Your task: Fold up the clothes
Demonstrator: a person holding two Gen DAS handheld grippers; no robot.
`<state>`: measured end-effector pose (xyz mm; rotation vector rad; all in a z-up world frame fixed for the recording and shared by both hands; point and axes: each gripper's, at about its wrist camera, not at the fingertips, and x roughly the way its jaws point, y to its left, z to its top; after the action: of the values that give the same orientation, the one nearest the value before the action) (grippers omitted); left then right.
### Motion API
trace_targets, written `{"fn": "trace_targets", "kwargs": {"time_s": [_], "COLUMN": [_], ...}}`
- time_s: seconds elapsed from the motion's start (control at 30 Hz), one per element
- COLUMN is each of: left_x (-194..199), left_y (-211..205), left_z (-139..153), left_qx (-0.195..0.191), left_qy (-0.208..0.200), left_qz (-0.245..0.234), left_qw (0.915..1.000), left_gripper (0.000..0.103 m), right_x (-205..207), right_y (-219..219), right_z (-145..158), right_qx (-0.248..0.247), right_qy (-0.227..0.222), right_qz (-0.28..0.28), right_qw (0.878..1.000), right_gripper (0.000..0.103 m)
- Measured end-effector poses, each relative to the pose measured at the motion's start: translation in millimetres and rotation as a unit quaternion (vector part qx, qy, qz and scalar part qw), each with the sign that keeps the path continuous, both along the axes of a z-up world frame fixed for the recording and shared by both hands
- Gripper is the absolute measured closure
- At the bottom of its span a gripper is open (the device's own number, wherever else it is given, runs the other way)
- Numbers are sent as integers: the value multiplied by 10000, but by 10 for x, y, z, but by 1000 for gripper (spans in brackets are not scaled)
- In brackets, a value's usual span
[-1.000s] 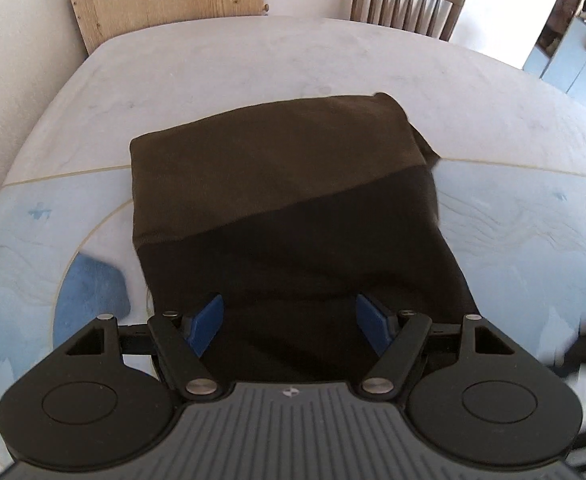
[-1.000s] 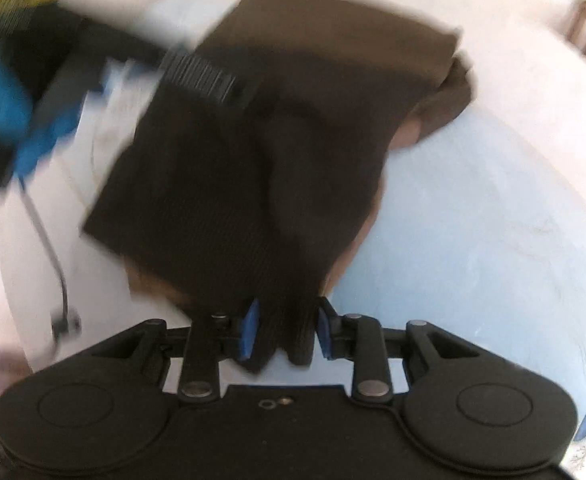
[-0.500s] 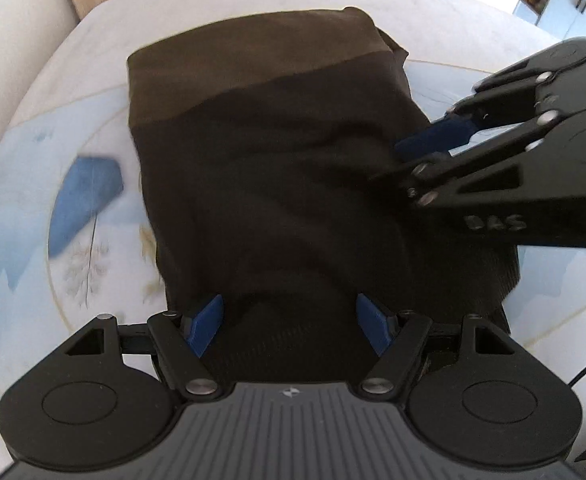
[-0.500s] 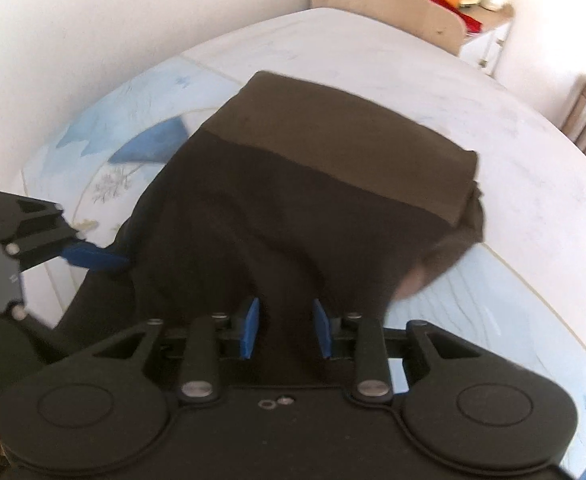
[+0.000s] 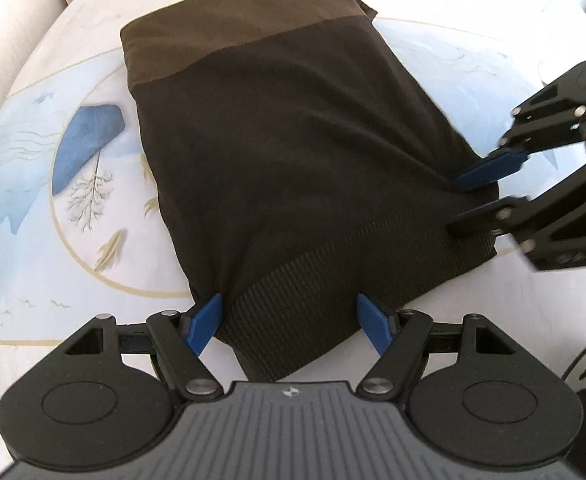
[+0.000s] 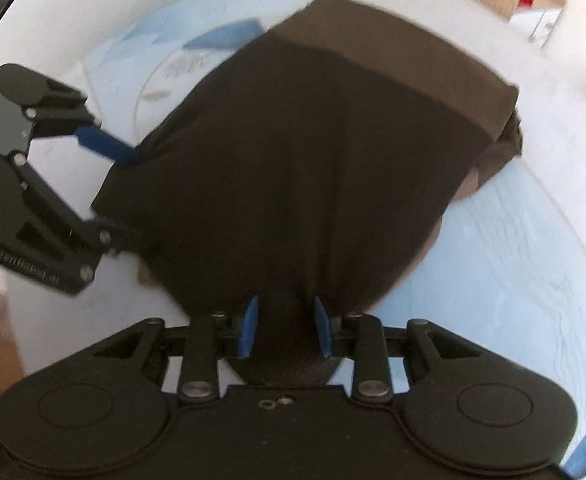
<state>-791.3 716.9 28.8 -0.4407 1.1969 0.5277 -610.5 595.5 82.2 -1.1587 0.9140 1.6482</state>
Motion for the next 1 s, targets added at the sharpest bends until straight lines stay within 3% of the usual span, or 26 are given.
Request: {"fn": "trace_targets", "kwargs": {"time_s": [0.1, 0.23, 0.3, 0.43, 0.67, 0.77, 1.0], "left_x": [7, 29, 45, 66, 129, 214, 448], "left_y": [32, 37, 28, -40, -272, -381, -721], "left_z": [46, 162, 246, 393, 500, 543, 668], "left_qx": [16, 53, 114, 315, 492, 562, 851], "left_qy": [98, 63, -26, -136, -128, -246, -103], "left_qz": [215, 573, 716, 994, 1576, 1652, 1756], "left_qw": [9997, 9983, 9974, 9945, 9862, 9844, 9807], "left_gripper": [30, 29, 24, 20, 20, 20, 20], "right_x": [140, 297, 357, 381, 510, 619, 963], "right_y": [-15, -103, -179, -357, -624, -731, -1008], "right_z": [132, 343, 451, 664, 798, 836, 926], "right_qx": [37, 295, 498, 959, 1234, 1357, 1555], "right_qy": [31, 397, 554, 536, 504, 555, 638], "right_qz": [-163, -571, -734, -660, -654, -722, -846], "right_qw": [9999, 9971, 9945, 9918, 9889, 9866, 9821], "right_gripper": [0, 0, 0, 0, 0, 0, 0]}}
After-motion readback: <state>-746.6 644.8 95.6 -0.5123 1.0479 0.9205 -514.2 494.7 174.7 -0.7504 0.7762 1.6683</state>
